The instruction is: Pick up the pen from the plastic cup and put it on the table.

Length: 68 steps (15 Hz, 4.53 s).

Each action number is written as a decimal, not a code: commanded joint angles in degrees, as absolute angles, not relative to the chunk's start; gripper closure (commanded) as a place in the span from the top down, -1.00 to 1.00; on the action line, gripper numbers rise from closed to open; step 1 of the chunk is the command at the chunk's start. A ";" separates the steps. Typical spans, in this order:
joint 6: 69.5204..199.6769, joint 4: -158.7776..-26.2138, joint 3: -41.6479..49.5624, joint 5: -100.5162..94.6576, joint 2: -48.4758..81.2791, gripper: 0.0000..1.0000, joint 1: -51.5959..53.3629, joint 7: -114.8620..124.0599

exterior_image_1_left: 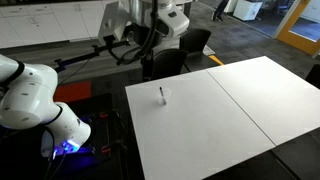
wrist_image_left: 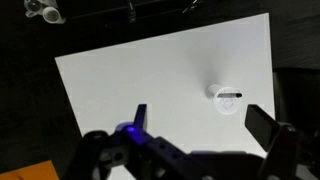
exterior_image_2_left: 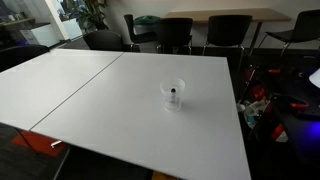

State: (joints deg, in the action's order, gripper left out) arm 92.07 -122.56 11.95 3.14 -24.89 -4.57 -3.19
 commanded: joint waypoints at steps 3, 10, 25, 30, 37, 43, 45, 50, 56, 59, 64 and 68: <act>91.94 -122.43 11.00 3.53 -24.73 1.00 -5.79 -3.61; 93.81 -121.79 10.76 3.47 -24.05 1.00 -5.64 -4.05; 109.97 -114.85 11.25 7.46 -7.64 1.00 -3.73 -27.05; 107.53 -108.81 10.70 15.38 -0.17 1.00 -4.65 -46.22; 101.97 -100.77 8.26 22.86 8.98 1.00 -7.62 -70.39; 100.27 -100.42 7.04 23.13 10.30 1.00 -8.68 -72.67; 101.99 -100.69 6.72 23.87 10.28 1.00 -8.97 -75.58; 103.98 -99.96 4.48 24.70 14.24 1.00 -9.37 -92.32; 103.69 -99.01 0.78 29.22 19.76 1.00 -10.79 -111.90; 101.82 -98.50 -0.76 31.39 22.13 1.00 -11.74 -121.33; 100.94 -97.88 -2.61 30.62 26.80 1.00 -11.10 -129.90; 102.51 -97.72 -3.62 29.29 30.15 1.00 -9.72 -128.63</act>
State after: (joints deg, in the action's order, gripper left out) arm 103.02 -99.91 -3.08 30.46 27.62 -10.47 -129.22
